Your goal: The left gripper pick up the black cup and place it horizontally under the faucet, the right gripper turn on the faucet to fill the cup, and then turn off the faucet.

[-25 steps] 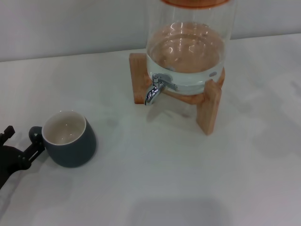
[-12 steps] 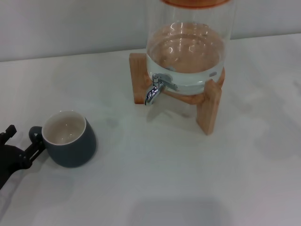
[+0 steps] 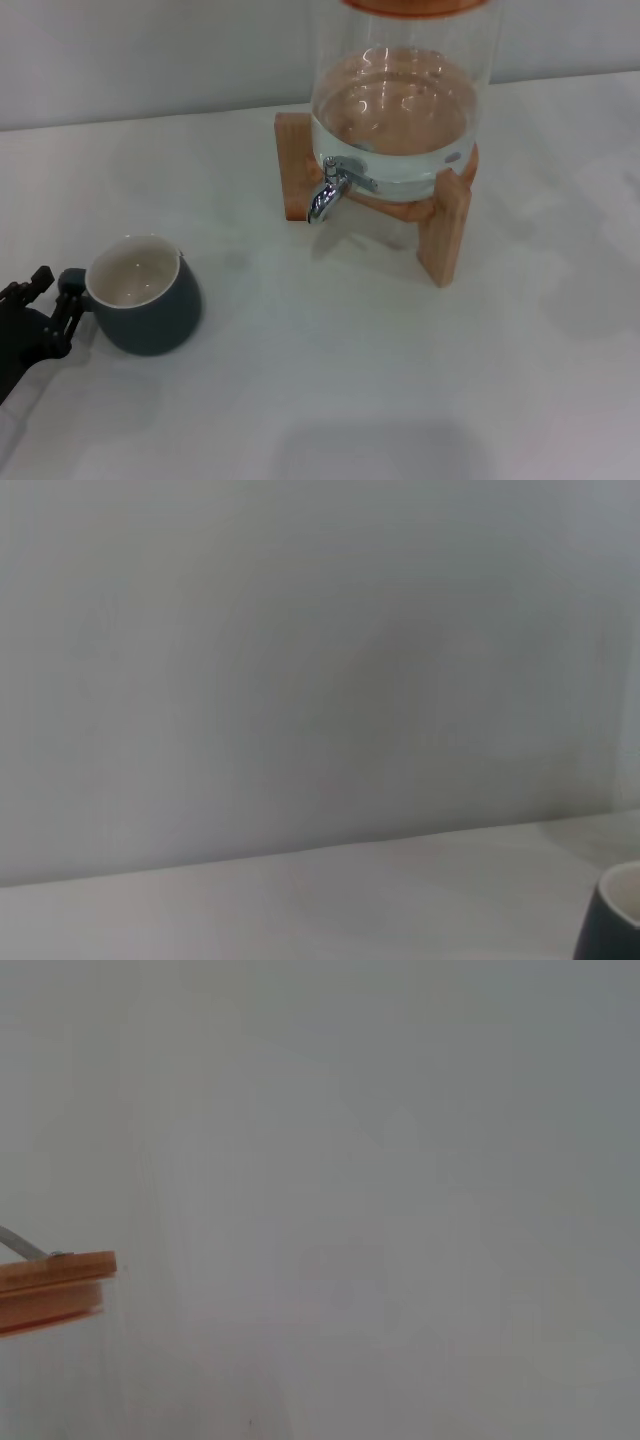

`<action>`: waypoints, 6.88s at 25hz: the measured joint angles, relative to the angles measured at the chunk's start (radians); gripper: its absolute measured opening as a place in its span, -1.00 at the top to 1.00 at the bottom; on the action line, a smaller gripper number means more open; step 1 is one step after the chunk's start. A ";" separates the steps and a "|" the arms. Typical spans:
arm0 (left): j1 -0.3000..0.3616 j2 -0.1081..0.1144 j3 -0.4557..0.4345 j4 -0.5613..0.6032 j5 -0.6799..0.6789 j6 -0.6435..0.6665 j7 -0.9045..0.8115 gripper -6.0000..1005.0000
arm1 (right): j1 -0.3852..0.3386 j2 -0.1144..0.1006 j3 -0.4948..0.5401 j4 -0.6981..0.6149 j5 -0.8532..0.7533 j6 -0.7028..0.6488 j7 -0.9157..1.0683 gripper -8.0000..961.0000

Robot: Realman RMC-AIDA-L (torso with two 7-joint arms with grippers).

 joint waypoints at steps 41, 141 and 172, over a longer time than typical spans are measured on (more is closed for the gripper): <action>-0.165 -0.003 0.000 -0.049 0.028 0.013 -0.016 0.71 | 0.001 0.011 0.000 0.000 0.002 0.017 -0.005 -0.62; -0.387 -0.009 -0.009 -0.076 0.376 0.190 -0.293 0.48 | 0.006 0.024 0.000 -0.002 0.039 0.043 -0.010 -0.62; -0.212 -0.001 -0.005 0.059 0.368 0.003 -0.295 0.20 | 0.000 0.021 0.014 0.000 0.040 0.038 -0.005 -0.62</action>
